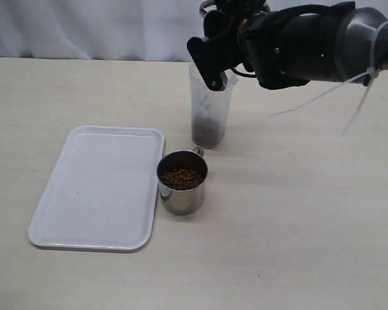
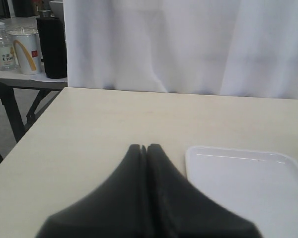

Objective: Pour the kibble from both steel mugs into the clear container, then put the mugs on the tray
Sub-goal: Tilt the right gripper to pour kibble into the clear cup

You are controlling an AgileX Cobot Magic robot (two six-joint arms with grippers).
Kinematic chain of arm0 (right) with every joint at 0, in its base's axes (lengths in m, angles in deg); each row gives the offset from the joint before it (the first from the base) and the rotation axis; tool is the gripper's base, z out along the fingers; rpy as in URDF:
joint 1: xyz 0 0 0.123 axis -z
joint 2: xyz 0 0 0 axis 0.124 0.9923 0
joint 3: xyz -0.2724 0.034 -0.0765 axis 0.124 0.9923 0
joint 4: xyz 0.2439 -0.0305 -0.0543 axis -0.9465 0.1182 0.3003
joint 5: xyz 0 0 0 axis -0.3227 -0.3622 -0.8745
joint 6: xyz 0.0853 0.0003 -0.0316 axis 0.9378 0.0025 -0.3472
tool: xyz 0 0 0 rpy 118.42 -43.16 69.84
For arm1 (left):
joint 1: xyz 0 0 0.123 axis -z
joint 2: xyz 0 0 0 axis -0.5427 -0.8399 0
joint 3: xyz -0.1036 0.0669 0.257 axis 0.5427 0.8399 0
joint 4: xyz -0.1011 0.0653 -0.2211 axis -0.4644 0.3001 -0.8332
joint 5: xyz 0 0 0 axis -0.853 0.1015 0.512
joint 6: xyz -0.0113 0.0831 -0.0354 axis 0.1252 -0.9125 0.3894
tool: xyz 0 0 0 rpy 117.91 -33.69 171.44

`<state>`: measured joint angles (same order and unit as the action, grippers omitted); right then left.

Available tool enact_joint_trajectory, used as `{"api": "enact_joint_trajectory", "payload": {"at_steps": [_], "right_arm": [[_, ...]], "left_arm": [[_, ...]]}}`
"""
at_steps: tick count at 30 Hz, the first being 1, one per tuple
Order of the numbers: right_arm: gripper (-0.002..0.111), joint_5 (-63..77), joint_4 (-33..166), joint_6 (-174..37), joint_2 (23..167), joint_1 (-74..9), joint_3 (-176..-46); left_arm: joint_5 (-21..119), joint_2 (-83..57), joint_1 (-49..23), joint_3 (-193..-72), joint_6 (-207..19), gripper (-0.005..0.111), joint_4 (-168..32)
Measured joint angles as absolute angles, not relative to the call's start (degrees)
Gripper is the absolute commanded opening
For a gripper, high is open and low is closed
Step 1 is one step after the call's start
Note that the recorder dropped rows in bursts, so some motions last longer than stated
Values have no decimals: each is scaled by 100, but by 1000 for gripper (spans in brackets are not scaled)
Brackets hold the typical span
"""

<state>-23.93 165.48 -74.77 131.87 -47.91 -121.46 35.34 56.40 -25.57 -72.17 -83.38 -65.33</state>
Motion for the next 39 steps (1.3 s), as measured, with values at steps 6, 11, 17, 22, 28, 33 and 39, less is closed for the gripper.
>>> {"api": "enact_joint_trajectory", "payload": {"at_steps": [6, 11, 17, 22, 28, 33, 39], "right_arm": [[4, -2486, 16548, -7684, 13187, -4851, -12146], [4, -2510, 16548, -7736, 13187, -4910, -12146], [4, -2546, 16548, -8014, 13187, -4910, -12146], [4, -2548, 16548, -8048, 13187, -4910, -12146], [4, -2569, 16548, -8190, 13187, -4910, -12146], [4, -2659, 16548, -8190, 13187, -4910, -12146], [4, -2878, 16548, -8190, 13187, -5007, -12146]], "left_arm": [[3534, 5640, -2557, -7217, -8338, 0, -6533], [3534, 5640, -2557, -7217, -8338, 0, -6533], [3534, 5640, -2557, -7217, -8338, 0, -6533], [3534, 5640, -2557, -7217, -8338, 0, -6533], [3534, 5640, -2557, -7217, -8338, 0, -6533], [3534, 5640, -2557, -7217, -8338, 0, -6533], [3534, 5640, -2557, -7217, -8338, 0, -6533]]}}
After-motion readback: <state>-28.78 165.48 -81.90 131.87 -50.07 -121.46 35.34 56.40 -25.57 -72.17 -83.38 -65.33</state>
